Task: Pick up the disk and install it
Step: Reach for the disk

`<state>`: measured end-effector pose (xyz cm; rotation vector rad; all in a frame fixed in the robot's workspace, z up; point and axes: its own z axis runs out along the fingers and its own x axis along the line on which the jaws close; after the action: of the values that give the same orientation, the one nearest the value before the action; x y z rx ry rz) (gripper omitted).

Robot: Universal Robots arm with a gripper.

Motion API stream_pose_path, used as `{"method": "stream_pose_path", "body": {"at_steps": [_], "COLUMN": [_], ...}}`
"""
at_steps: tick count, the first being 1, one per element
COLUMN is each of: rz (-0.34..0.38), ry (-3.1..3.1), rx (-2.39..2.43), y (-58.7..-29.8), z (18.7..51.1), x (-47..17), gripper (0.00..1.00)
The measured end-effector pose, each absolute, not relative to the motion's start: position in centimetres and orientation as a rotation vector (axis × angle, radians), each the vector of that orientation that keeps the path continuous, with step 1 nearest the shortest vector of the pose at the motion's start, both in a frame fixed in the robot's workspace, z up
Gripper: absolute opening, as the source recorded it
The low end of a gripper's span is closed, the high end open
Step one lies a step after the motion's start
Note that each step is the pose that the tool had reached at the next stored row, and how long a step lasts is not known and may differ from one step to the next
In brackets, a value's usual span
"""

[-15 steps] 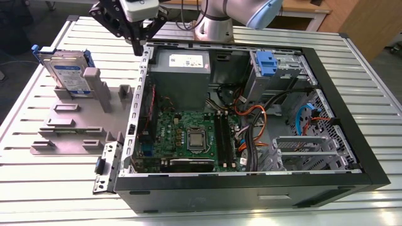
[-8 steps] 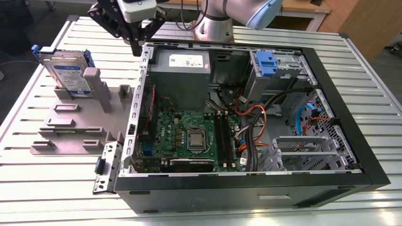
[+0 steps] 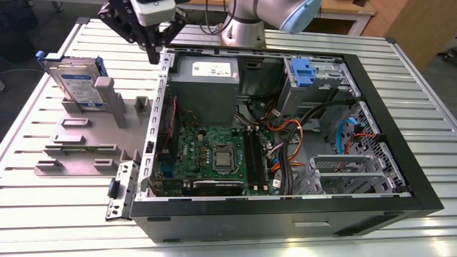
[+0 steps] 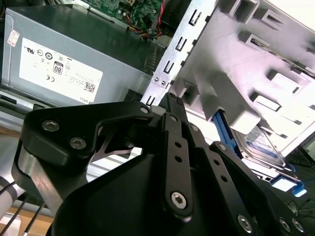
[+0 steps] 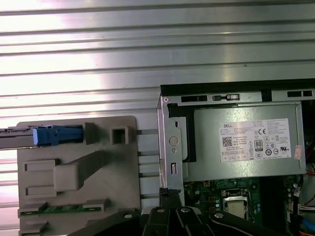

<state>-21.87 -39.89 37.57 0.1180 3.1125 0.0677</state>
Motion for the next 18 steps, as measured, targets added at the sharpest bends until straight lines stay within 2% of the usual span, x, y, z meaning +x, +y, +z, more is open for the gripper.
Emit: {"method": "stream_pose_path", "body": {"at_steps": [18], "rz": [0.068], "ry": [3.112], "rx": [0.126], "y": [-38.9], "z": [37.5], "x": [-23.2], "gripper": [0.11]}}
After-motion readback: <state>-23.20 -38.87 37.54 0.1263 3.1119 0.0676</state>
